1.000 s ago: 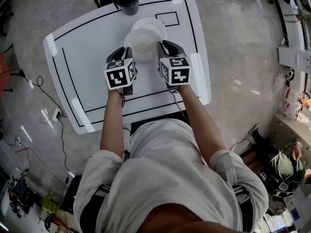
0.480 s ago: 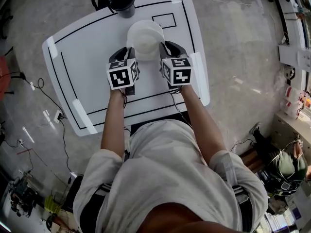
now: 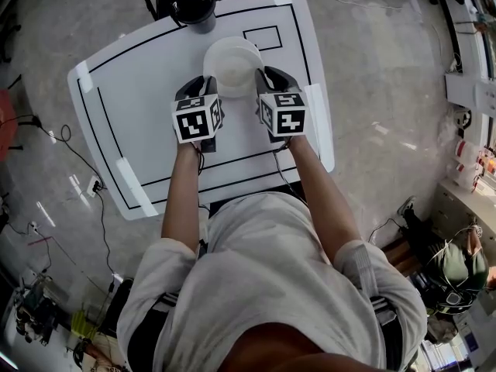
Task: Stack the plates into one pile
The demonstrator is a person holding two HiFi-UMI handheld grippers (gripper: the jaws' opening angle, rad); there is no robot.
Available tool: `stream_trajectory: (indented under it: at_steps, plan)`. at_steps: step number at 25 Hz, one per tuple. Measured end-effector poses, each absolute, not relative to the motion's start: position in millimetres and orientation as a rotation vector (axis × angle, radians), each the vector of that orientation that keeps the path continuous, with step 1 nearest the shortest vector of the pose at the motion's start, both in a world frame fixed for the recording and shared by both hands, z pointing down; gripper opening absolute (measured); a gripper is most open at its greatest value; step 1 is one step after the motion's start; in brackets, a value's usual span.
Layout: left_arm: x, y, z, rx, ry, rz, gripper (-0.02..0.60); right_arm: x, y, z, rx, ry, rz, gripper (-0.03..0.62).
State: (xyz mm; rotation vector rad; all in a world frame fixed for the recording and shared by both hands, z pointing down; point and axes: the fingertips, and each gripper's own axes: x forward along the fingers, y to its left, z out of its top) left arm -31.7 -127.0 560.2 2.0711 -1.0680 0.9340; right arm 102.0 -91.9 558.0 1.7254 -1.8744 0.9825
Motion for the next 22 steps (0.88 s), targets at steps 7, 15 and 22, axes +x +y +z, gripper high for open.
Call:
stream_trajectory:
  at_steps: [7,15,22]
  plan:
    - [-30,-137,567,2.061,-1.071,0.938,0.077,103,-104,564,1.706,-1.871,0.979,0.06]
    - [-28,-146,573,2.05,-1.071,0.944,0.078,106,-115,569,1.694,-1.868,0.978,0.064]
    - [-26,-150,580,2.045,-1.063,0.958,0.083,107,-120,576,1.679,-1.858,0.988,0.066]
